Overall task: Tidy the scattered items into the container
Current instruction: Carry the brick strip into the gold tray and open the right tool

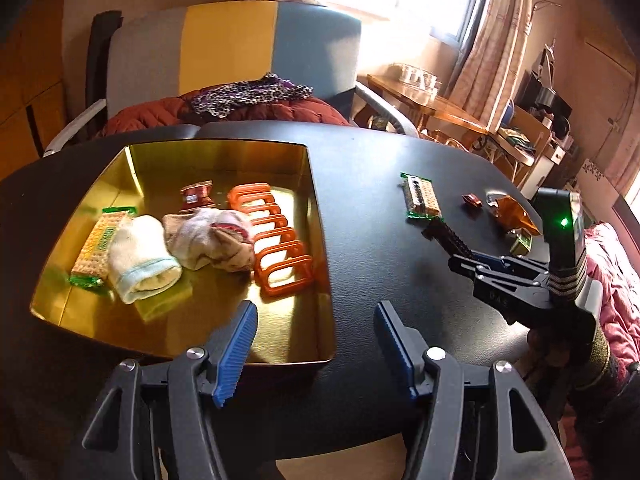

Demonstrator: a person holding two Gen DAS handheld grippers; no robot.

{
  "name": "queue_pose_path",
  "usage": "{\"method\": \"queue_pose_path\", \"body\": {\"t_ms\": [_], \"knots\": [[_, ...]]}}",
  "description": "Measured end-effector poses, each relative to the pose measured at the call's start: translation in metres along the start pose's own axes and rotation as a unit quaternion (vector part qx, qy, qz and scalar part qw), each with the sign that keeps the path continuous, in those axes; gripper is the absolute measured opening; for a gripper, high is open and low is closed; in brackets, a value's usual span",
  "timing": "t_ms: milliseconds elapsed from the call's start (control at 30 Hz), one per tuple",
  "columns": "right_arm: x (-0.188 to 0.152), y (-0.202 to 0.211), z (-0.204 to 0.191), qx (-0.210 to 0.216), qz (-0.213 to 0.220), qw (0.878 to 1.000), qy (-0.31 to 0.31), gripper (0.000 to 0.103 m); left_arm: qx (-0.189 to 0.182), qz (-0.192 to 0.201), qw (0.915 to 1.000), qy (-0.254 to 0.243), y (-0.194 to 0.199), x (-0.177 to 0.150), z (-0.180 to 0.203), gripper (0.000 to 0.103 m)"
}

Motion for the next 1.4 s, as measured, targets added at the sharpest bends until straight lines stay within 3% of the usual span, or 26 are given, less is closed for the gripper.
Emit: {"method": "queue_pose_path", "body": {"t_ms": [233, 467, 600, 1000, 1200, 1400], "knots": [[0.038, 0.031, -0.055, 0.045, 0.045, 0.997, 0.040, 0.027, 0.018, 0.017, 0.9988, 0.042, 0.017, -0.010, -0.032, 0.061], [0.069, 0.052, -0.113, 0.121, 0.052, 0.990, 0.049, 0.027, 0.035, 0.038, 0.9959, 0.074, 0.033, -0.015, -0.057, 0.062], [0.085, 0.052, -0.156, 0.161, 0.034, 0.984, 0.063, 0.027, 0.040, 0.046, 0.9947, 0.083, 0.041, -0.016, -0.066, 0.061], [0.105, 0.035, -0.255, 0.212, -0.024, 0.972, 0.094, 0.028, 0.057, 0.058, 0.9891, 0.123, 0.055, -0.027, -0.097, 0.061], [0.106, 0.035, -0.259, 0.233, -0.032, 0.968, 0.085, 0.031, 0.060, 0.062, 0.9881, 0.128, 0.058, -0.029, -0.101, 0.061], [0.103, 0.042, -0.225, 0.238, -0.024, 0.970, 0.045, 0.031, 0.058, 0.061, 0.9891, 0.121, 0.057, -0.028, -0.095, 0.061]]}}
Point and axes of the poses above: each gripper's, at about its wrist camera, not at the fingertips, and y roughly against the way its jaws point, z to its right, x to its top, the point moved 4 cm from there along -y, roughly the way its jaws point, and after that the axes turned 14 degrees about -x, right-handed, at the moved point
